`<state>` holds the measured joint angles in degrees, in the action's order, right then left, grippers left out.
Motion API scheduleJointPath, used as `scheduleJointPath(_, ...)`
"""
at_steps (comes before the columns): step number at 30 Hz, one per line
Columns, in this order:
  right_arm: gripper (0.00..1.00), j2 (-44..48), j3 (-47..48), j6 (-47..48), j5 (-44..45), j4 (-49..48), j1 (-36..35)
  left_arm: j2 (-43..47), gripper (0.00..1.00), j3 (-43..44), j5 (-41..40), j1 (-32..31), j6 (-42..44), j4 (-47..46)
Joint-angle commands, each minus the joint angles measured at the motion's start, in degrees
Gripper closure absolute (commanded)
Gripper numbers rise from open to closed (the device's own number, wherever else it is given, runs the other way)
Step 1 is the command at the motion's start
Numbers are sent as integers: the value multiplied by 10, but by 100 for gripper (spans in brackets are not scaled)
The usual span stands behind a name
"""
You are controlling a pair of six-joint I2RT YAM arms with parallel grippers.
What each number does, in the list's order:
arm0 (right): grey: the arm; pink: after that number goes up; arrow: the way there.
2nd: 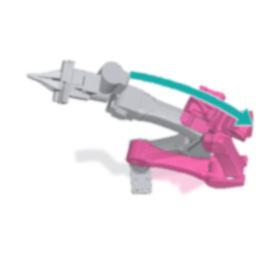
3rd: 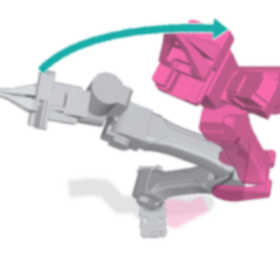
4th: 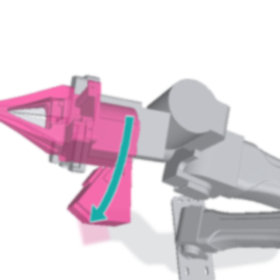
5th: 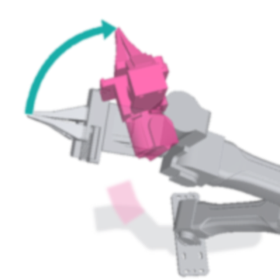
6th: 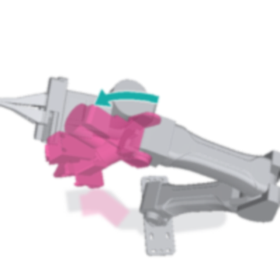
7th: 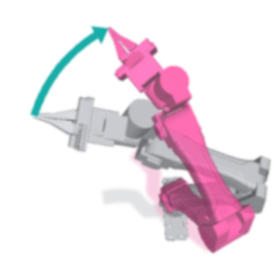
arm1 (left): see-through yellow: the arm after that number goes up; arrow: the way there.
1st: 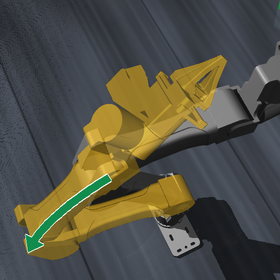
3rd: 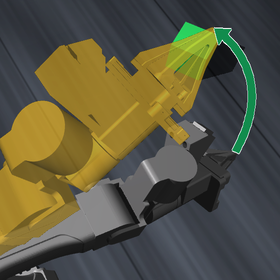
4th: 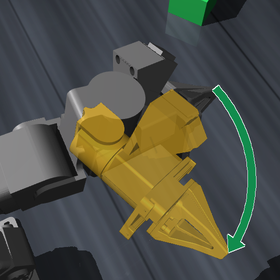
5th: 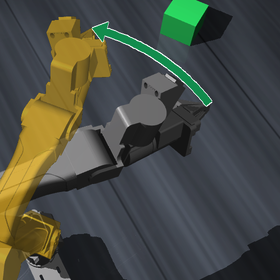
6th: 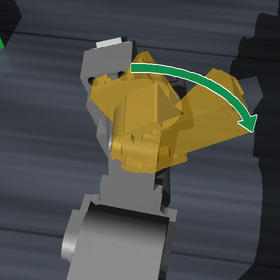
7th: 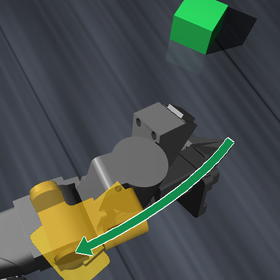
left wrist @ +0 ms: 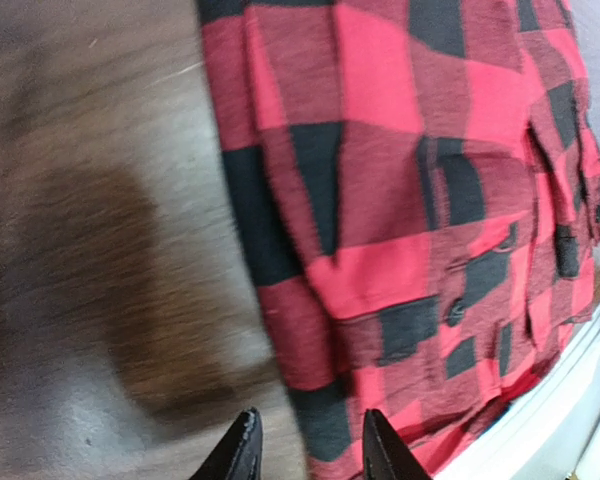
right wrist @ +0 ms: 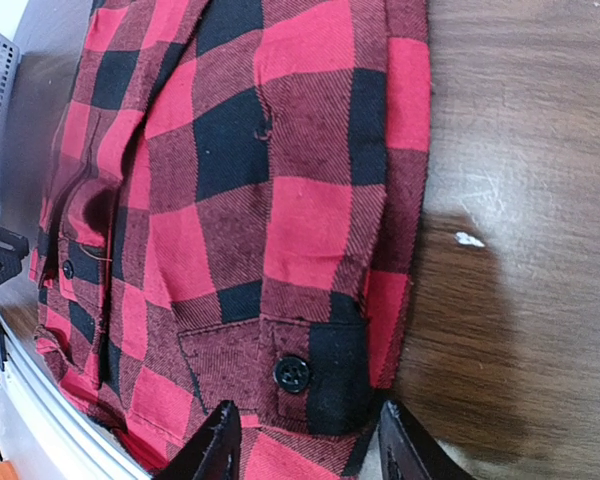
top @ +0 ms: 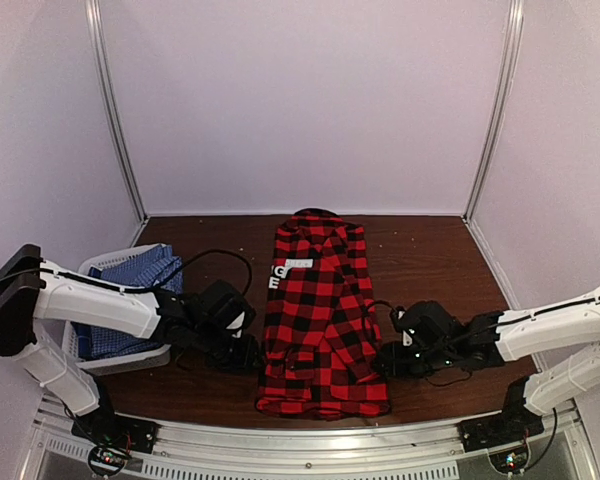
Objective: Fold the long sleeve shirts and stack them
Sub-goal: Pick up the rectangle-folded shirt from the center of the board.
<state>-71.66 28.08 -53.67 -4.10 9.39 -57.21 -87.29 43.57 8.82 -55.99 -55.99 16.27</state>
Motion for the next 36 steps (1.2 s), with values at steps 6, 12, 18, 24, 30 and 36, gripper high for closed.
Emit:
scheduleJointPath(6, 56, 14, -32, -17, 0, -33, 11, -6, 61, -31, 54, 20, 2, -79)
scheduleJointPath(12, 60, 18, -51, -24, -9, -55, 18, 6, 59, -50, 55, 25, -13, -95)
scheduleJointPath(18, 61, 20, -63, -29, -16, -70, 22, 7, 56, -58, 68, 26, -17, -115)
scheduleJointPath(24, 62, 17, -67, -29, -20, -78, 24, -8, 55, -56, 74, 26, -19, -128)
scheduleJointPath(30, 62, 16, -72, -32, -26, -91, 24, -35, 59, -53, 79, 26, -22, -129)
scheduleJointPath(36, 62, 4, -74, -35, -36, -100, 24, -49, 62, -47, 88, 25, -19, -129)
